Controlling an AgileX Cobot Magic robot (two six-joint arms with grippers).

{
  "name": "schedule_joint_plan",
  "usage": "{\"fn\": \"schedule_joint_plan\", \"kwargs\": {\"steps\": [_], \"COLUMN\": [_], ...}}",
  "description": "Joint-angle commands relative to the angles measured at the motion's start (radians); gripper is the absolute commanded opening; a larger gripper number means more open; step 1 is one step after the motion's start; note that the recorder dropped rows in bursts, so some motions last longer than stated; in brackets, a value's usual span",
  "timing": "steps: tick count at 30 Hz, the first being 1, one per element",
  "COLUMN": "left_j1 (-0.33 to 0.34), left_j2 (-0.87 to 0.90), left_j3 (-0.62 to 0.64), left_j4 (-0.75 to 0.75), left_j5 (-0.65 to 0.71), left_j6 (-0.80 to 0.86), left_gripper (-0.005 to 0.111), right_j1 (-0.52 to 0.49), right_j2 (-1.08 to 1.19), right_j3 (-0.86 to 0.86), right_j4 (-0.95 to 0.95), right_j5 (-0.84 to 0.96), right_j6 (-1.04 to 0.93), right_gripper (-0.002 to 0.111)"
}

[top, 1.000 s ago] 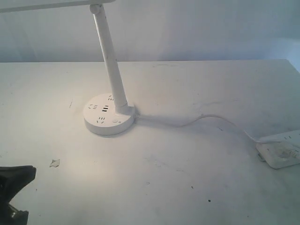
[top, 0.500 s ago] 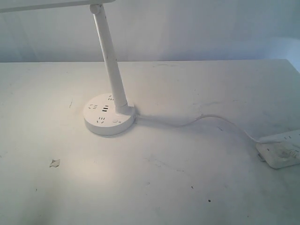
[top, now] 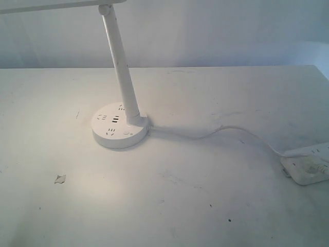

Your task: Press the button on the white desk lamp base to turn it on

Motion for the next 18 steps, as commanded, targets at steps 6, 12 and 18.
{"fn": "schedule_joint_plan", "kwargs": {"steps": [6, 12, 18], "left_j1": [0.003, 0.003, 0.003], "left_j2": [-0.009, -0.009, -0.009], "left_j3": [0.004, 0.004, 0.004], "left_j4": [-0.121, -0.121, -0.121], "left_j5": [0.092, 0.090, 0.090], "left_j6": [-0.009, -0.035, -0.036], "left_gripper": [0.000, 0.000, 0.000], "right_j1": [0.005, 0.005, 0.005], "right_j2": [-0.006, -0.006, -0.006], "right_j3": [0.002, 0.002, 0.002], "right_j4": [0.000, 0.000, 0.000], "right_j5": [-0.013, -0.013, -0.013], "right_j6": [0.020, 0.020, 0.020], "right_gripper": [0.000, 0.000, 0.000]}}
